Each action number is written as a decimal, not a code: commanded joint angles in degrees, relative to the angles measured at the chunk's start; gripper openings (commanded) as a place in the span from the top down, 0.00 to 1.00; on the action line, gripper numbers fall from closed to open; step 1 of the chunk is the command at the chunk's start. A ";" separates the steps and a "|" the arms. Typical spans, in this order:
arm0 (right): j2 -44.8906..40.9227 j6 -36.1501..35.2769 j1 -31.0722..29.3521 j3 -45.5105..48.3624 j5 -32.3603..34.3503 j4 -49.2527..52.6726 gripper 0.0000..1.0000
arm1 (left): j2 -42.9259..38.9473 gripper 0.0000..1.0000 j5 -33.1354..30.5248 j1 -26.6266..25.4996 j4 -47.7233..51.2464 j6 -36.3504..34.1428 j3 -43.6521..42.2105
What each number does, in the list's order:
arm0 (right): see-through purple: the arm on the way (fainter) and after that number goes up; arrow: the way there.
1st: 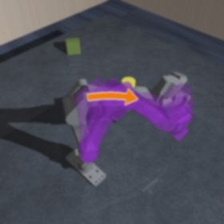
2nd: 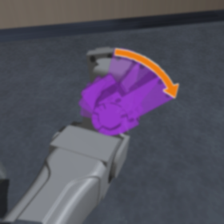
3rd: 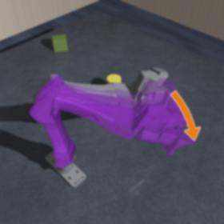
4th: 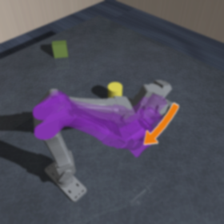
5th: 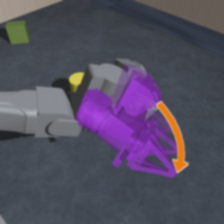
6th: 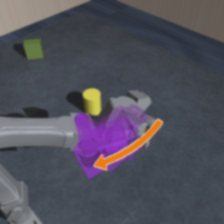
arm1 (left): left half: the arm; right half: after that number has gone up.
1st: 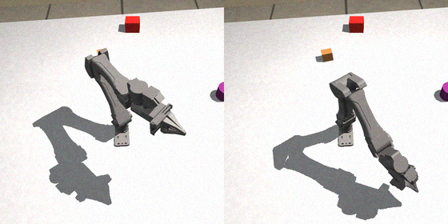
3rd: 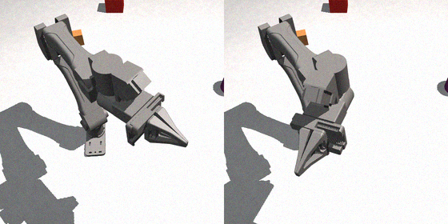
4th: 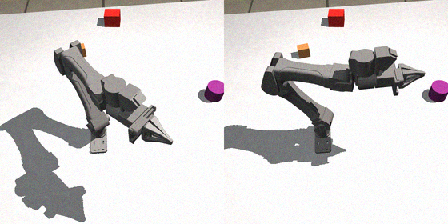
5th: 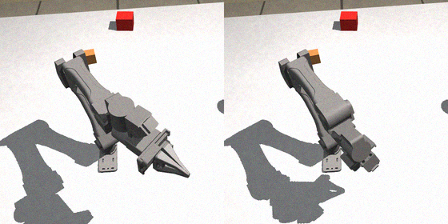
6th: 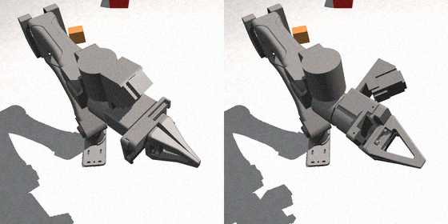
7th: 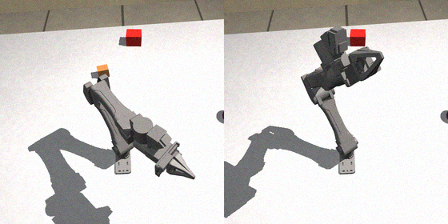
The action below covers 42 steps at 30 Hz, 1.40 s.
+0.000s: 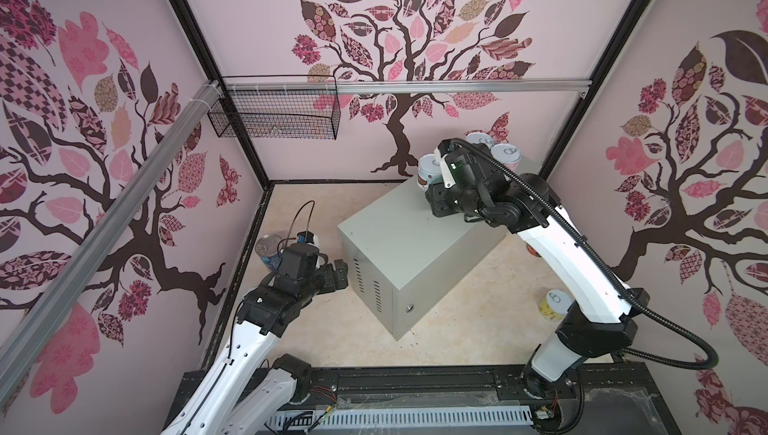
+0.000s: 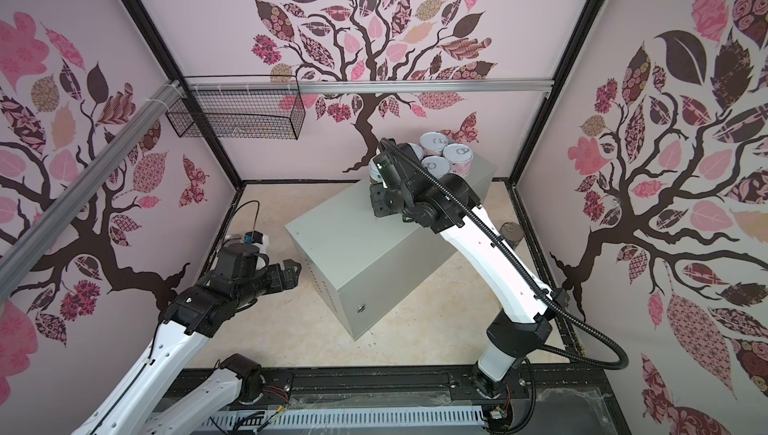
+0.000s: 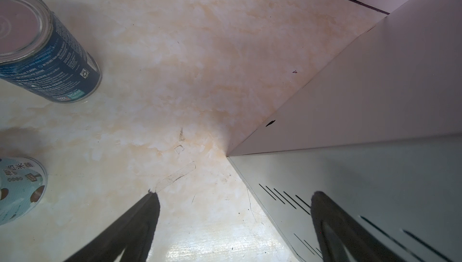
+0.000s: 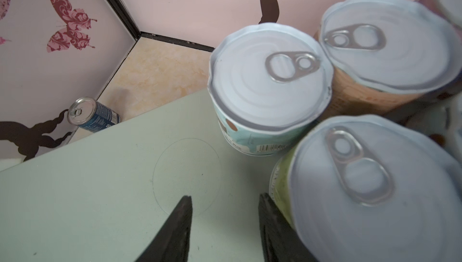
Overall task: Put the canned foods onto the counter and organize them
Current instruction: 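Open the right gripper and withdraw it from the placed can, then move the right gripper down beside the box toward the yellow-labelled floor can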
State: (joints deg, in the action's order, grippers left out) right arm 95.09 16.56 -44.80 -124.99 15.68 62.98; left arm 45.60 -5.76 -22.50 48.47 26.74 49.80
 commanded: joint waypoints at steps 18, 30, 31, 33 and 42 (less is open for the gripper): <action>-20.87 5.15 0.28 17.06 -2.16 -0.06 0.31 | -3.53 0.02 -1.57 0.18 1.01 0.71 -0.25; -35.16 13.25 0.30 34.59 5.55 0.62 0.15 | -3.90 0.02 -1.61 0.27 6.62 4.52 1.97; -36.37 13.74 0.32 36.49 5.90 0.17 0.13 | -3.84 0.02 -1.56 0.27 7.13 4.87 2.10; -38.89 14.57 0.31 41.00 6.03 -1.22 0.08 | -3.77 0.02 -1.54 0.27 8.11 5.57 2.39; -47.06 21.01 0.49 58.35 12.15 -6.25 0.00 | -3.44 0.02 -3.55 0.33 11.24 6.85 3.81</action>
State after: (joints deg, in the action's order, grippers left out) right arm 50.28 33.52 -44.53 -69.28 23.18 58.92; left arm 42.11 -7.90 -22.48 58.08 32.80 50.63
